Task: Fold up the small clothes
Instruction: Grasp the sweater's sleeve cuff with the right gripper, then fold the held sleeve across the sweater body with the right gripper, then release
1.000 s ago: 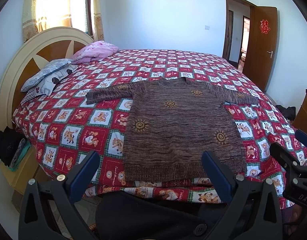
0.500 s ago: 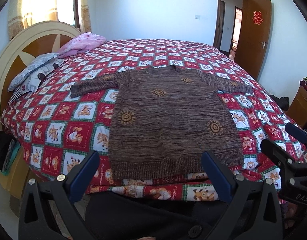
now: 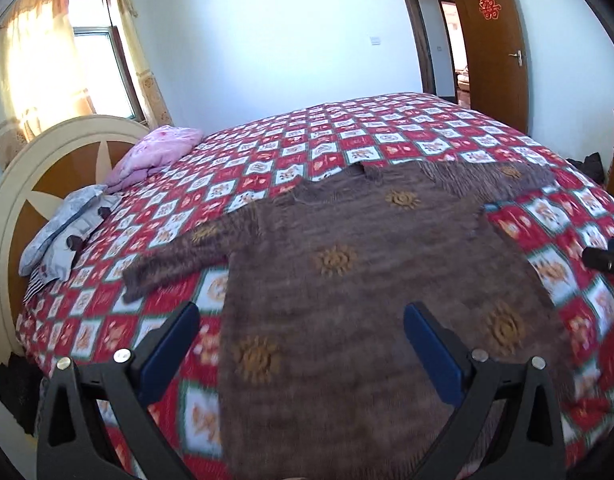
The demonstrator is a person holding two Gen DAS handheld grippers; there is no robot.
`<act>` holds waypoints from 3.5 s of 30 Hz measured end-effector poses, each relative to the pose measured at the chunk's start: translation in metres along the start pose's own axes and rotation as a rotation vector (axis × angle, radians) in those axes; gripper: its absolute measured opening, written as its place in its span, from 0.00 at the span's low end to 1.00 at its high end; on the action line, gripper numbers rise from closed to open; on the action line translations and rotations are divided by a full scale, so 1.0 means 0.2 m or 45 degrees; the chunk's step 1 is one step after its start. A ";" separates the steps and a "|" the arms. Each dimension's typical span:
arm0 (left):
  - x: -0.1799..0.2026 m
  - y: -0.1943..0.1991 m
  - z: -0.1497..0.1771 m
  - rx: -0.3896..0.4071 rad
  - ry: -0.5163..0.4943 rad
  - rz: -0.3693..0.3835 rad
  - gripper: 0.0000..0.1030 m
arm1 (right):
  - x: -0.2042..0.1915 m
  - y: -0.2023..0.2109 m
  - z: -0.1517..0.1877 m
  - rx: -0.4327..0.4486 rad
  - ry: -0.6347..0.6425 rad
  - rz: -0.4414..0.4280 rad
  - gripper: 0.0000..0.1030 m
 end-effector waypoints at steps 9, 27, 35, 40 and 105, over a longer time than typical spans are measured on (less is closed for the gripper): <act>-0.04 -0.34 -0.11 -0.065 0.114 -0.051 1.00 | 0.55 -0.43 -0.48 -0.004 -0.280 0.164 0.61; -0.21 -0.76 -0.14 -0.193 0.194 -0.155 1.00 | 0.74 -0.81 -0.76 -0.122 -0.186 0.238 0.12; -0.30 -0.79 -0.06 -0.254 0.280 -0.093 1.00 | 0.49 -0.62 -0.90 0.037 -0.088 0.194 0.11; -0.37 -0.74 -0.04 -0.234 0.326 -0.083 1.00 | 0.22 -0.53 -1.00 0.123 0.016 0.142 0.11; 0.06 -1.26 -0.47 -0.287 0.340 0.339 0.08 | -0.62 -0.63 0.00 0.140 0.693 -0.113 0.58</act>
Point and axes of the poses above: each gripper's, at about its wrist camera, not at the fingertips, and y roughly against the way its jaws point, x to its right, z to its underside, the point moved 1 cm from there along -y, roughly the way its jaws point, and after that the axes turned 3 degrees about x, right-handed, at the moved point
